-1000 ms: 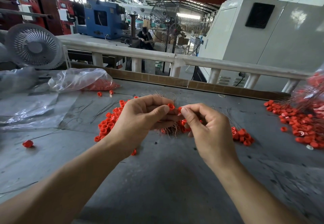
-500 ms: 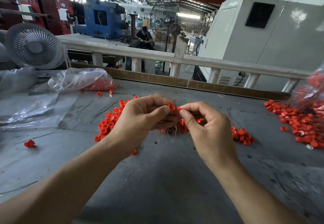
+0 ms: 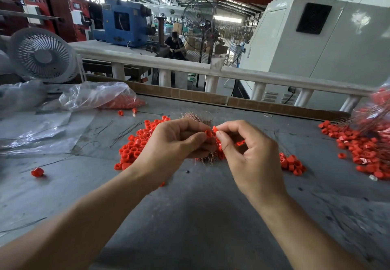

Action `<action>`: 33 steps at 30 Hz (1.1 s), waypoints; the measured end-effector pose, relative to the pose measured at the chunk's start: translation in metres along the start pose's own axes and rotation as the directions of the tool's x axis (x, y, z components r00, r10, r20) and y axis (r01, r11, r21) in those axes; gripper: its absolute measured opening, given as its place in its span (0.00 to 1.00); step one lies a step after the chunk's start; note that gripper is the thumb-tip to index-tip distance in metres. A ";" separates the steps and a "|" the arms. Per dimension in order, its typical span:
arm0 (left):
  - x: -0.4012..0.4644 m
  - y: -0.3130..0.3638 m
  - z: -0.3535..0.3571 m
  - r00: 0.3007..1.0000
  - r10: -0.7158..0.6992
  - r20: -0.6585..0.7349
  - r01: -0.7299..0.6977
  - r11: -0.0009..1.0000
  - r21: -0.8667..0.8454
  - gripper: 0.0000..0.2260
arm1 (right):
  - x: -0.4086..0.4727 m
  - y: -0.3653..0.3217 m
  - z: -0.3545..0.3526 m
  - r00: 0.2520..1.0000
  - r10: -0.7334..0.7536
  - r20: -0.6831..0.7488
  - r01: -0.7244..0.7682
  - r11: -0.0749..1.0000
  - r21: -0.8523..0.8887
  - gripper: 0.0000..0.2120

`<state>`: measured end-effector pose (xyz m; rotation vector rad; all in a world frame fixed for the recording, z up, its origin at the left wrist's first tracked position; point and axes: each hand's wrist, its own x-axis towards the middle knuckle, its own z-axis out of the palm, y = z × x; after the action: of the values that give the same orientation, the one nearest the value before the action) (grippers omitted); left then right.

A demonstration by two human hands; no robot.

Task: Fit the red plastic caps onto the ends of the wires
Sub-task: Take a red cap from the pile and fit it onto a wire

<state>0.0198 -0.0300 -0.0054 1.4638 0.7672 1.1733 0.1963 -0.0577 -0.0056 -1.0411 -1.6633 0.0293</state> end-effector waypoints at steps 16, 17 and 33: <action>0.000 -0.003 -0.001 0.999 0.036 0.001 -0.036 0.998 0.054 0.07 | 0.003 0.003 0.000 0.975 -0.196 0.104 0.217 0.942 -0.256 0.02; 0.000 -0.003 -0.001 0.999 0.036 0.002 -0.036 0.998 0.059 0.07 | 0.003 0.004 0.000 0.974 -0.200 0.109 0.222 0.940 -0.260 0.02; 0.001 -0.009 -0.002 1.000 0.023 0.006 -0.024 0.981 0.192 0.08 | -0.001 0.006 0.002 0.987 -0.036 0.157 0.055 0.992 -0.114 0.04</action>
<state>0.0192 -0.0257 -0.0142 1.6373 0.8821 1.1388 0.1986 -0.0536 -0.0105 -1.1126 -1.8475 -0.0197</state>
